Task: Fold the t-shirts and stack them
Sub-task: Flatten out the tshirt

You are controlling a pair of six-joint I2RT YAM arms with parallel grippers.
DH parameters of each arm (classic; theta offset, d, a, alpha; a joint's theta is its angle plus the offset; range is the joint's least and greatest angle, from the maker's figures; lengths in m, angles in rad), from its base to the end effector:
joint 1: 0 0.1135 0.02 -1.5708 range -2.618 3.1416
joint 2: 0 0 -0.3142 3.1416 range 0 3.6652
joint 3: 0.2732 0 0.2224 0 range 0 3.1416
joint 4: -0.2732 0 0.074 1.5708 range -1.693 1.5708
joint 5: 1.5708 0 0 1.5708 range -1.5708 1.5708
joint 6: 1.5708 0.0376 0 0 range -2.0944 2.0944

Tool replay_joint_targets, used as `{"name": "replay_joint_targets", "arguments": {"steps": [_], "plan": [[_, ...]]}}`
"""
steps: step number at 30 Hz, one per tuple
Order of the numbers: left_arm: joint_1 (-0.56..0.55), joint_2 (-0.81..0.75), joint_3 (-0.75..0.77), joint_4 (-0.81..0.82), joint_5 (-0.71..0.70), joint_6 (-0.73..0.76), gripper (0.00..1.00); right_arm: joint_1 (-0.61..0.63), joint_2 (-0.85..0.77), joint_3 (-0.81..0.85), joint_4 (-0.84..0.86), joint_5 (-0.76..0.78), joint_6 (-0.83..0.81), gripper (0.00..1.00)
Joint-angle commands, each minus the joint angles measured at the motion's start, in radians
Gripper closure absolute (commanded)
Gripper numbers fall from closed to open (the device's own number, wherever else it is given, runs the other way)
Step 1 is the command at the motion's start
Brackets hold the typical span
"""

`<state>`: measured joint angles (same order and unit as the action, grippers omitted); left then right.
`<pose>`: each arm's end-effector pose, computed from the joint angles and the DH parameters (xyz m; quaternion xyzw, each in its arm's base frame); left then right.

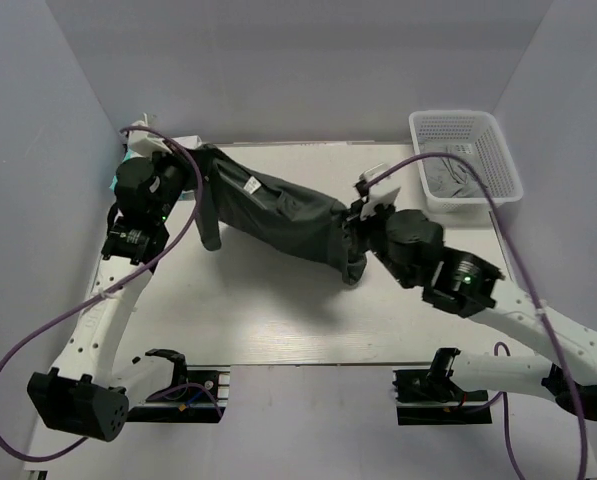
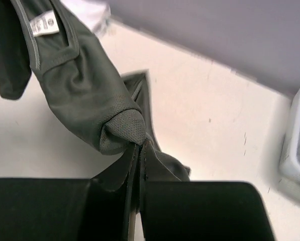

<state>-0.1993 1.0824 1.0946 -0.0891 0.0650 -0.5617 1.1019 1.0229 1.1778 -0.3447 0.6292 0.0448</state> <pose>0.1928 -0.0414 0.4450 -0.1104 0.7253 -0.2743 0.6216 0.0926 0.1338 0.4543 -0.1995 0.7324 0.1281 0.6382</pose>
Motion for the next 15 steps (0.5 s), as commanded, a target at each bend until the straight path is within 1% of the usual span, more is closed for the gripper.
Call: {"name": "replay_joint_targets", "arguments": {"steps": [1,2,3,5,7,10,11,12,13,15], "plan": [[-0.003,-0.062,0.105,-0.011,0.079,-0.014,1.0,0.0,-0.049,0.138,-0.08,0.024,-0.04,1.0],[-0.003,-0.062,0.134,-0.011,0.096,-0.014,1.0,0.004,-0.058,0.207,-0.102,-0.024,-0.037,1.0],[-0.003,-0.079,0.148,-0.011,0.11,-0.014,1.0,0.003,-0.061,0.227,-0.108,-0.035,-0.074,1.0],[-0.003,-0.094,0.184,-0.026,0.151,-0.001,1.0,0.003,-0.067,0.297,-0.117,-0.064,-0.083,1.0],[-0.003,-0.124,0.269,-0.058,0.165,0.017,1.0,0.004,-0.084,0.342,-0.12,-0.113,-0.12,1.0],[-0.003,-0.144,0.309,-0.058,0.151,0.037,1.0,0.003,-0.086,0.439,-0.117,-0.135,-0.149,1.0],[-0.003,-0.153,0.353,-0.087,0.151,0.037,1.0,0.004,-0.086,0.46,-0.125,-0.147,-0.155,1.0],[-0.003,-0.153,0.376,-0.098,0.151,0.048,1.0,0.003,-0.089,0.482,-0.131,-0.195,-0.158,1.0],[-0.003,-0.162,0.414,-0.109,0.151,0.062,1.0,0.003,-0.087,0.538,-0.135,-0.209,-0.167,1.0],[-0.003,-0.162,0.447,-0.109,0.171,0.062,1.0,0.003,-0.09,0.577,-0.148,-0.277,-0.183,1.0]]}}
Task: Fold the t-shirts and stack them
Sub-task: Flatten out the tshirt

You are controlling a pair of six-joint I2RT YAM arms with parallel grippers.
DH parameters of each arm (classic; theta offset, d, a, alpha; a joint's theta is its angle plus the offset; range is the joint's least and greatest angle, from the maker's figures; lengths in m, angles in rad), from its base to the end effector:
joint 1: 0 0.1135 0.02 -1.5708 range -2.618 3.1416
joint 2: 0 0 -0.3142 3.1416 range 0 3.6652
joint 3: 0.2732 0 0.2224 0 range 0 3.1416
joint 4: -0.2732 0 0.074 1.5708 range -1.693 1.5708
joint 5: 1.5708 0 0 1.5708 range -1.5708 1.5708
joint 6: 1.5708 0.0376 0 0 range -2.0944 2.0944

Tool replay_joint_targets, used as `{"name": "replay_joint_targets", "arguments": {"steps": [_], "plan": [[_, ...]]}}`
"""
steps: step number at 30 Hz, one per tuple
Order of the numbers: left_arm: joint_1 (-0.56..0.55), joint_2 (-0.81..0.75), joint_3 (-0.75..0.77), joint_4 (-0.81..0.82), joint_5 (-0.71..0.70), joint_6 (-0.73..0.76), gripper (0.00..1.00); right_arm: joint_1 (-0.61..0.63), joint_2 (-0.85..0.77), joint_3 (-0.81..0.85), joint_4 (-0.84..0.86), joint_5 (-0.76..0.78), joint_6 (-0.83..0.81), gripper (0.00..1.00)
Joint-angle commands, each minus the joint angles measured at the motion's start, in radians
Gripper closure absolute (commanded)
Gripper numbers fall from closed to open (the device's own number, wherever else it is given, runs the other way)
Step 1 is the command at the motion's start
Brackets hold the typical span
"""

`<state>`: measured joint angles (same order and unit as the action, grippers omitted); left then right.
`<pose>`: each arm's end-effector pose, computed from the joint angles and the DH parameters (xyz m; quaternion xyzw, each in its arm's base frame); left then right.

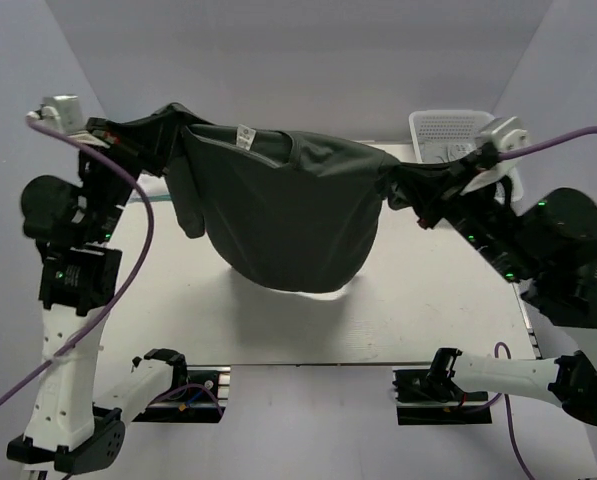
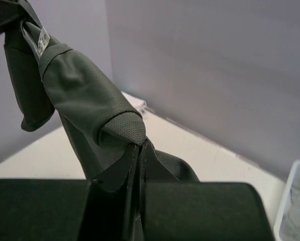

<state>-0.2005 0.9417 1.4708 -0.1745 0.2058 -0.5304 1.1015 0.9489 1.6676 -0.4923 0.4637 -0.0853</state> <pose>0.0902 -0.0262 0.5659 -0.0101 0.5744 -0.3466 0.7415 0.0437 0.0490 0.5792 -0.1898 0.6030 0.2455 0.7349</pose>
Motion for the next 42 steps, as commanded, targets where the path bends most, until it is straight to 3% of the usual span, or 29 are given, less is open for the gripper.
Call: {"name": "replay_joint_targets", "arguments": {"steps": [1,6,9,13,15,16,17,19,20,24,28,30,31,33,35,37,40,41,42], "plan": [[-0.002,-0.021,0.091,-0.037,0.04,0.039,1.0,0.004,-0.018,0.125,-0.015,-0.118,-0.053,1.0],[0.018,-0.021,0.204,-0.092,0.057,0.049,1.0,0.001,-0.027,0.211,-0.043,-0.169,-0.062,1.0],[0.018,-0.012,0.217,-0.092,0.047,0.049,1.0,0.003,-0.013,0.201,-0.032,-0.103,-0.077,1.0],[0.018,0.045,0.217,-0.112,0.012,0.049,1.0,0.004,0.036,0.121,0.063,0.111,-0.129,1.0],[0.018,0.106,0.226,-0.112,0.0,0.058,1.0,0.003,0.062,0.065,0.2,0.331,-0.218,1.0],[0.018,0.129,0.238,-0.112,-0.009,0.058,1.0,0.003,0.086,0.0,0.347,0.414,-0.246,1.0],[0.018,0.152,0.25,-0.112,-0.034,0.058,1.0,0.001,0.111,-0.034,0.53,0.594,-0.412,1.0],[0.018,0.222,0.259,-0.112,-0.052,0.069,1.0,-0.012,0.158,-0.159,0.862,0.674,-0.554,1.0],[0.007,0.245,0.26,-0.103,-0.096,0.069,1.0,-0.023,0.194,-0.181,1.012,0.688,-0.723,1.0],[0.019,0.388,0.321,-0.091,-0.128,0.092,1.0,-0.104,0.338,-0.126,0.983,0.597,-0.676,1.0],[0.019,0.59,0.515,-0.091,-0.187,0.127,1.0,-0.277,0.533,-0.019,0.976,0.506,-0.645,1.0],[0.019,0.782,0.67,-0.135,-0.215,0.155,1.0,-0.328,0.664,0.091,0.979,0.474,-0.642,1.0],[0.019,0.857,0.883,-0.167,-0.23,0.155,1.0,-0.365,0.695,0.242,0.931,0.454,-0.622,1.0],[0.019,0.987,1.157,-0.212,-0.221,0.165,1.0,-0.422,0.781,0.354,0.884,0.399,-0.593,1.0],[0.019,1.016,1.148,-0.148,-0.203,0.165,1.0,-0.453,0.843,0.548,0.782,0.346,-0.576,1.0],[0.019,0.929,0.938,0.013,-0.191,0.165,1.0,-0.471,0.864,0.601,0.758,0.291,-0.593,1.0],[0.019,0.797,0.791,0.032,-0.19,0.165,1.0,-0.48,0.814,0.506,0.713,0.264,-0.549,1.0],[0.019,0.777,0.766,0.023,-0.166,0.165,1.0,-0.483,0.759,0.345,0.719,0.26,-0.533,1.0],[0.019,0.735,0.702,0.012,-0.145,0.179,1.0,-0.491,0.698,0.287,0.724,0.253,-0.518,1.0]]}}
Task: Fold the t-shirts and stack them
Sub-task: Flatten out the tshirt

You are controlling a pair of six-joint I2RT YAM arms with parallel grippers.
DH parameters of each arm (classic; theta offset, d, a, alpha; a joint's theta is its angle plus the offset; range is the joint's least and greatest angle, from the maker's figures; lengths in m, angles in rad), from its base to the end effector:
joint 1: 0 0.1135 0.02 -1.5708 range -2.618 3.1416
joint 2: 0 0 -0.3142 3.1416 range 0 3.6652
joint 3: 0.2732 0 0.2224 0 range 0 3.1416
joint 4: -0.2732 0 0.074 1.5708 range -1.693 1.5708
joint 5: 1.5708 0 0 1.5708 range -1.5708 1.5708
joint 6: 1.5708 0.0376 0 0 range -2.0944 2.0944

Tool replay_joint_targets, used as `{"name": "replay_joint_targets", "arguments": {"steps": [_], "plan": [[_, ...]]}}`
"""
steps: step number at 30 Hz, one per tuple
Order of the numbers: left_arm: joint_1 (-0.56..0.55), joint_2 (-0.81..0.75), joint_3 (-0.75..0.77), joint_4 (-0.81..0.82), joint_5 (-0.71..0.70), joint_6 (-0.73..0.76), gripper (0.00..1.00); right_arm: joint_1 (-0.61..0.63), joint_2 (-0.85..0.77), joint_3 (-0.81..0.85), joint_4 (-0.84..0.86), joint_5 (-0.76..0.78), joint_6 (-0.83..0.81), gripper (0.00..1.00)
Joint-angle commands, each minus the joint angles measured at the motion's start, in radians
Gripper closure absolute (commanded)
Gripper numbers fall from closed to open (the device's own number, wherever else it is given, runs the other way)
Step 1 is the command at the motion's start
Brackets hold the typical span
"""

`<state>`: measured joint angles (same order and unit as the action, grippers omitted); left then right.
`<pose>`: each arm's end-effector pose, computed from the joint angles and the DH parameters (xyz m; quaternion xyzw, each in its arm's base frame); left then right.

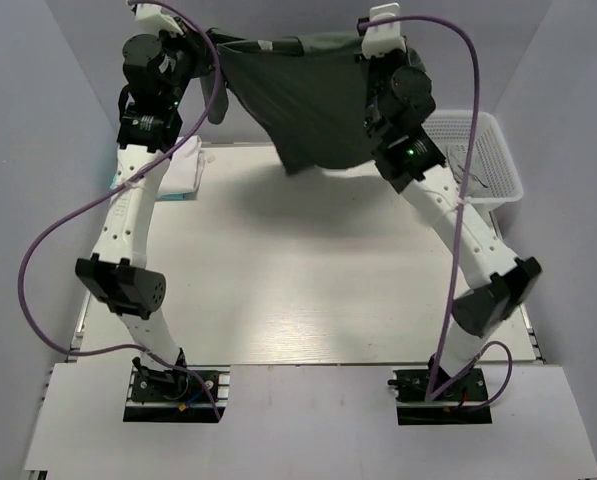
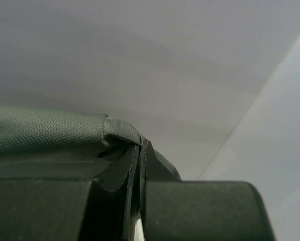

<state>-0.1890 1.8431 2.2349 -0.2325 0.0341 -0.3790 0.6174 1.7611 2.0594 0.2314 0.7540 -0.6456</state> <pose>0.3825 -0.0745 0.5711 -0.0486 0.6468 -0.2239 0.7274 0.3036 0.1840 0.5936 -0.0152 0.5618 -0.1945 0.8040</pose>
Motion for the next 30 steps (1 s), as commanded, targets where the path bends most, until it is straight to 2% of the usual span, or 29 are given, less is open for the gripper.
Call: {"name": "replay_joint_targets", "arguments": {"steps": [1,2,3,4,6,7,9,10,12,13,14,15,17,18,19,20,21,22,23,25,26,30], "plan": [[0.008,-0.191,-0.104,0.041,0.067,0.028,1.0,-0.008,-0.152,-0.169,0.003,-0.066,0.1,1.0],[-0.003,-0.218,-0.22,0.029,0.082,0.049,1.0,-0.013,-0.258,-0.356,-0.006,-0.08,0.121,1.0],[-0.003,-0.29,-0.301,0.028,0.114,0.049,1.0,-0.012,-0.293,-0.414,-0.02,-0.1,0.156,1.0],[-0.003,-0.332,-0.483,0.051,0.153,0.017,1.0,-0.011,-0.381,-0.571,-0.049,-0.123,0.209,1.0],[-0.012,-0.465,-0.662,0.061,0.147,-0.024,1.0,-0.005,-0.428,-0.652,-0.119,-0.12,0.304,1.0],[-0.012,-0.508,-0.843,0.076,0.147,-0.075,1.0,-0.005,-0.486,-0.73,-0.229,-0.108,0.405,1.0],[-0.012,-0.597,-1.011,0.076,0.153,-0.113,1.0,0.001,-0.532,-0.832,-0.337,-0.142,0.553,1.0],[-0.012,-0.683,-1.166,0.061,0.153,-0.136,1.0,0.005,-0.578,-0.92,-0.41,-0.191,0.639,1.0],[-0.012,-0.77,-1.32,0.052,0.168,-0.216,1.0,0.013,-0.597,-1.095,-0.457,-0.307,0.736,1.0],[-0.012,-0.809,-1.454,0.051,0.187,-0.237,1.0,0.019,-0.606,-1.129,-0.475,-0.414,0.794,1.0],[-0.012,-0.865,-1.504,0.026,0.199,-0.247,1.0,0.021,-0.608,-1.16,-0.519,-0.448,0.84,1.0],[-0.012,-0.881,-1.538,-0.016,0.216,-0.259,1.0,0.025,-0.606,-1.247,-0.561,-0.47,0.866,1.0],[-0.012,-0.89,-1.612,-0.123,0.28,-0.279,0.85,0.034,-0.606,-1.304,-0.607,-0.543,0.946,0.97],[-0.012,-0.915,-1.656,-0.137,0.315,-0.279,0.82,0.038,-0.604,-1.362,-0.631,-0.541,0.969,0.91],[-0.021,-0.929,-1.67,-0.152,0.34,-0.279,0.73,0.044,-0.606,-1.374,-0.653,-0.529,1.004,0.91],[-0.021,-0.944,-1.67,-0.195,0.369,-0.279,0.32,0.042,-0.609,-1.381,-0.714,-0.519,1.02,0.71],[-0.021,-0.978,-1.681,-0.224,0.369,-0.279,0.01,0.042,-0.62,-1.372,-0.739,-0.51,1.026,0.55],[-0.021,-0.993,-1.666,-0.257,0.353,-0.264,0.0,0.044,-0.627,-1.352,-0.756,-0.507,1.035,0.37],[-0.021,-1.005,-1.623,-0.339,0.325,-0.255,0.0,0.041,-0.644,-1.342,-0.803,-0.507,1.032,0.1],[-0.021,-1.025,-1.58,-0.396,0.23,-0.244,0.0,0.044,-0.676,-1.294,-0.808,-0.522,1.014,0.1],[-0.021,-1.038,-1.548,-0.407,0.21,-0.244,0.0,0.039,-0.698,-1.28,-0.799,-0.579,1.0,0.1],[-0.021,-1.007,-1.535,-0.265,0.24,-0.235,0.0,0.036,-0.736,-1.213,-0.7,-0.673,0.914,0.1]]}}
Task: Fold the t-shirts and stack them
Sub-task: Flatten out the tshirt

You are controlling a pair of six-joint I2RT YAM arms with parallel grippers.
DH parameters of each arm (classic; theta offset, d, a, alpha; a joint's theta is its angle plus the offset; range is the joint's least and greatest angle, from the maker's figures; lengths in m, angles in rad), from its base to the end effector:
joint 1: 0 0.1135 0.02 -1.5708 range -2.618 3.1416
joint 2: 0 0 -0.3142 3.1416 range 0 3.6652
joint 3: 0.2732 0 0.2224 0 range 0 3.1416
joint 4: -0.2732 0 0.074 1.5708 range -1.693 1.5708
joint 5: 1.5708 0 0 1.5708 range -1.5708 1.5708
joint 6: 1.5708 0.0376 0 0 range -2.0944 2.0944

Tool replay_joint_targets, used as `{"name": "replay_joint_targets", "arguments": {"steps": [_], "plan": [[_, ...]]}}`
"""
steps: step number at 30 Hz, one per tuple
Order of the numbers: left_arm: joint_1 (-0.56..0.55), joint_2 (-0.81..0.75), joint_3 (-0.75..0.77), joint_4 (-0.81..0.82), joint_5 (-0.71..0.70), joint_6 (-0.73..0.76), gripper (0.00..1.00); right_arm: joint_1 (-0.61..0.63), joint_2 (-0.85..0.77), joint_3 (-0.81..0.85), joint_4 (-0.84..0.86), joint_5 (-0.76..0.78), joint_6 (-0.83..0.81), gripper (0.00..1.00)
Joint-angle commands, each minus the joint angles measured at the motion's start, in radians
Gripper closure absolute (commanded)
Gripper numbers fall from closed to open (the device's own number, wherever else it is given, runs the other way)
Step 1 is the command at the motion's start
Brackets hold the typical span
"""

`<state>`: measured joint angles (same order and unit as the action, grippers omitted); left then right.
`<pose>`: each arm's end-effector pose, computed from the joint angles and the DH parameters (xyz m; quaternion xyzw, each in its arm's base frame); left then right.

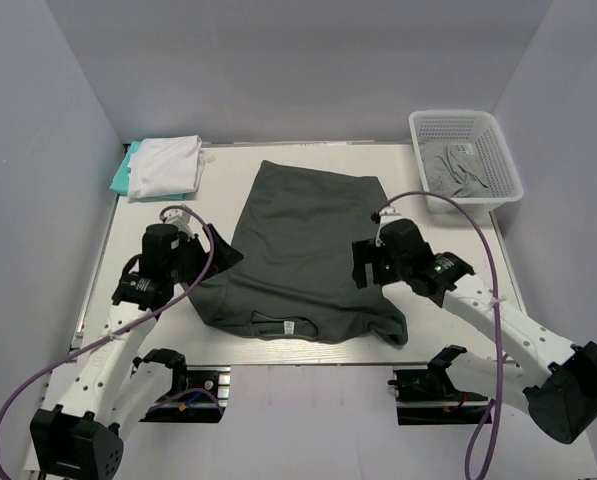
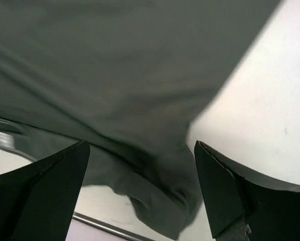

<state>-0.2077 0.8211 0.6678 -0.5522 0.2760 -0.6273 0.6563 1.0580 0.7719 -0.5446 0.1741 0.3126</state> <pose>0.1061 -0.0328 0.2986 -0.1309 0.8915 -0.2826 0.3290 0.1332 0.0944 0.3024 -0.1278 0.9205 0.0961 0.3566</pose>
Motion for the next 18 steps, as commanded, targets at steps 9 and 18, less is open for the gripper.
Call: {"name": "replay_joint_targets", "arguments": {"steps": [9,18], "plan": [[-0.002,0.306,-0.045,0.233,0.081,-0.006,0.0,-0.021,0.215,0.164,0.264,0.067,0.031,0.1],[-0.002,0.515,-0.093,0.252,-0.046,-0.034,0.0,-0.142,0.664,0.406,0.315,0.013,0.046,0.1]]}}
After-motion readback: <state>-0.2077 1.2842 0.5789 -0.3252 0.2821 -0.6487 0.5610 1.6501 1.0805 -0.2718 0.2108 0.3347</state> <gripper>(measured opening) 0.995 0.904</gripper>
